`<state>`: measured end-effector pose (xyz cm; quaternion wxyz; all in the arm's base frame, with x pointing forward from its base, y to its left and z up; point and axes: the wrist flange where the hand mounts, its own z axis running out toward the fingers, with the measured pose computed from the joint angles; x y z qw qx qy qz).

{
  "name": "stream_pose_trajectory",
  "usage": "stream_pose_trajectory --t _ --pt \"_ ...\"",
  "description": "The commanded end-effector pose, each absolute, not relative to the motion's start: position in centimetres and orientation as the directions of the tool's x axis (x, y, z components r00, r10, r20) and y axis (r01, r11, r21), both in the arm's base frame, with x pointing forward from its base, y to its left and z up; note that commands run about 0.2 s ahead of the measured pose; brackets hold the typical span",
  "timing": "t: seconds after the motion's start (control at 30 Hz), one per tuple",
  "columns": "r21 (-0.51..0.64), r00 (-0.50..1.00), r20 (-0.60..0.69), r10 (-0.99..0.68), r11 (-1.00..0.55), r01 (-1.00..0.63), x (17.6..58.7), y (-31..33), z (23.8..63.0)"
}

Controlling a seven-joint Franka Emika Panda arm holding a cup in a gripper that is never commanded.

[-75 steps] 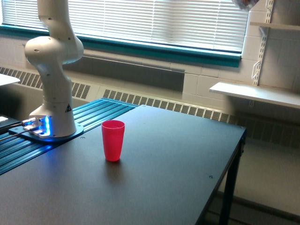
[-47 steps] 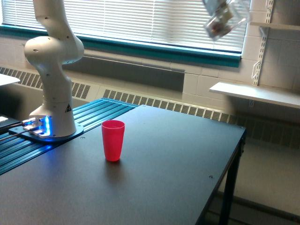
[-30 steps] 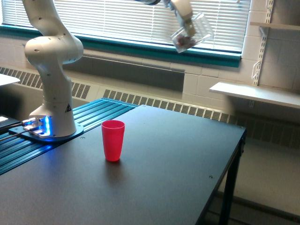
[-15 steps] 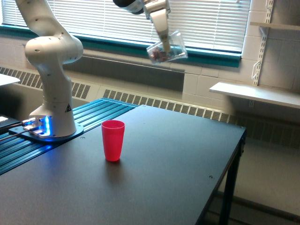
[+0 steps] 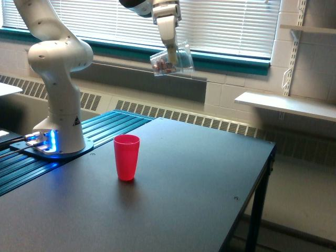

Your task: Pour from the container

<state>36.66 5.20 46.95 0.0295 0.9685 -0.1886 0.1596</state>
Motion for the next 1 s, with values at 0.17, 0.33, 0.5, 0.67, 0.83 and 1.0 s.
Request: stream_pose_trajectory --t 0.17,0.33,0.5,0.67,0.83,1.0 --pt "0.073 0.896 0.250 -0.366 -0.916 -0.394 34.9 3.1 45.0" --pt "0.073 0.901 0.228 -0.370 -0.916 -0.395 34.1 2.1 44.6" --pt "0.066 0.893 0.223 -0.392 -0.908 -0.415 33.3 1.1 44.5" --pt "0.062 0.884 0.214 -0.414 -0.898 -0.436 32.1 -0.1 44.1" --pt "0.082 0.891 0.199 -0.408 -0.899 -0.430 30.9 -0.8 43.6" --pt "0.111 0.903 0.172 -0.394 -0.903 -0.415 29.8 -1.4 42.8"
